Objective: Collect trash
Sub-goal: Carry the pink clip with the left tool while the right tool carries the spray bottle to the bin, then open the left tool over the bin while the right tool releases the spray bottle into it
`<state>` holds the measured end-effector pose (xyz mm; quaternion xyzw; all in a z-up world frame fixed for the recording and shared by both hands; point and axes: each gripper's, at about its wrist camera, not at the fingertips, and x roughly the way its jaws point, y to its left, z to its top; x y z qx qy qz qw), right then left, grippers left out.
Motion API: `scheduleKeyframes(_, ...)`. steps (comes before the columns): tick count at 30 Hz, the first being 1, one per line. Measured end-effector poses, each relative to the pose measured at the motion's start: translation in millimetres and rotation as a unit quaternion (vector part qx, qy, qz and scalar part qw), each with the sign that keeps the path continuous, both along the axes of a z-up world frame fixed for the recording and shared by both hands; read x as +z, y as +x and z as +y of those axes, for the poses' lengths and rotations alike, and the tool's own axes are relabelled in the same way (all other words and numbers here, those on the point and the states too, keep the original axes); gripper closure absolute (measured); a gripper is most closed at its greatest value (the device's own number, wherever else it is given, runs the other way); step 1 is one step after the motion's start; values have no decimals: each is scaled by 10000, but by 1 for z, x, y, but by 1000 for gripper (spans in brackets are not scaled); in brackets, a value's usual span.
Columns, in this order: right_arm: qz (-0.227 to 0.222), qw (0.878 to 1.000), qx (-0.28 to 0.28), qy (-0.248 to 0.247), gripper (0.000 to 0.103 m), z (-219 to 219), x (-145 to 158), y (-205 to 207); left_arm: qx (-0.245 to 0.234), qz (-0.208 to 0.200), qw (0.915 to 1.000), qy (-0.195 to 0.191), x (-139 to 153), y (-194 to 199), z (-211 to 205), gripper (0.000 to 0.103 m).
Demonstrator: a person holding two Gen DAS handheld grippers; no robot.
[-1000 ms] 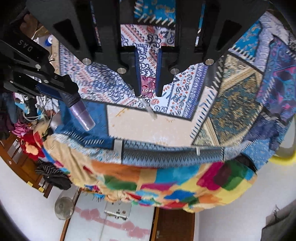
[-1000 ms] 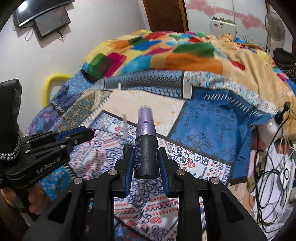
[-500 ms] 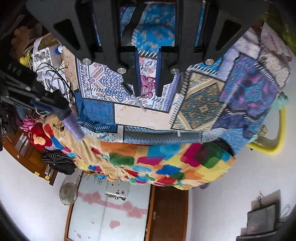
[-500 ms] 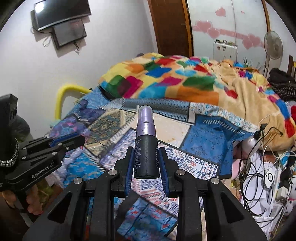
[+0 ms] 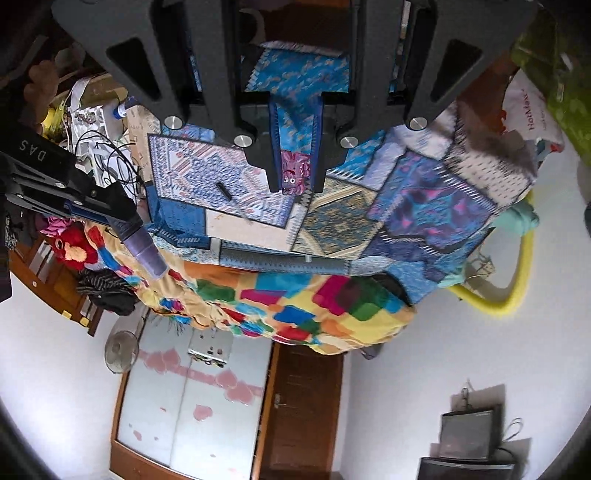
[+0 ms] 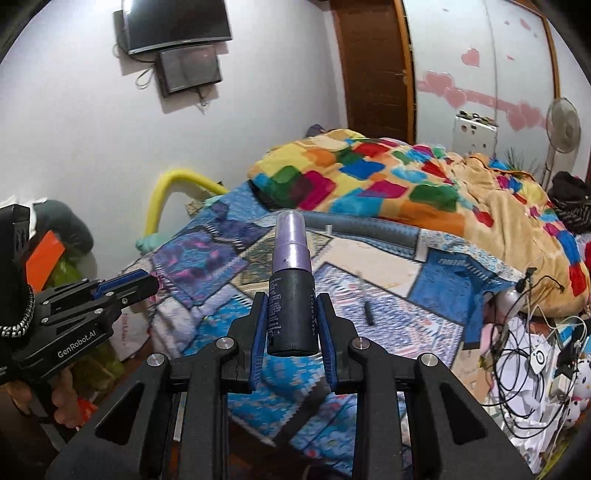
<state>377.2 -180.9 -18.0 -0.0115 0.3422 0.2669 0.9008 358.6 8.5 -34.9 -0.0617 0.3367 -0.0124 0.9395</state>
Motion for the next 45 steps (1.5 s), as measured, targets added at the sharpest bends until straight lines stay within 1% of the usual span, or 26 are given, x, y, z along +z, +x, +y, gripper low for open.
scheduleKeyframes(6,-25,9996,294,-15,79,36,3,-29,305,-60,9995,19,6,-44,41,89)
scheduleKeyframes(12,3,9979,639,-68,79,77,0,-56,586,-5,9983,22,1,-82,79,89)
scheduleKeyframes(16,57,9960,880,-117,79,104,-5,-73,794,60,9968,27,-8,-108,107,89)
scheduleKeyframes(22,187,9910,1300,-240,79,149,-19,-92,1058,355,9937,-37,-33,-137,145,89)
scheduleKeyframes(26,321,9873,1519,-337,79,176,-34,-103,1204,572,9910,-160,-55,-150,163,89)
scheduleKeyframes(32,760,9780,1850,-600,79,214,-70,-113,1440,937,9842,-430,-98,-160,185,89)
scheduleKeyframes(34,961,9727,1972,-754,79,226,-89,-115,1574,1083,9802,-523,-115,-164,192,89)
scheduleKeyframes(36,1086,9685,2054,-895,79,237,-103,-117,1645,1277,9752,-748,-136,-166,200,89)
scheduleKeyframes(39,1338,9600,2189,-1124,79,252,-130,-119,1742,1551,9685,-867,-161,-167,205,89)
scheduleKeyframes(42,1654,9498,2319,-1291,79,266,-156,-118,1886,1870,9585,-1038,-189,-167,213,89)
scheduleKeyframes(45,1815,9418,2418,-1471,79,279,-177,-118,1964,2084,9505,-1205,-210,-166,220,89)
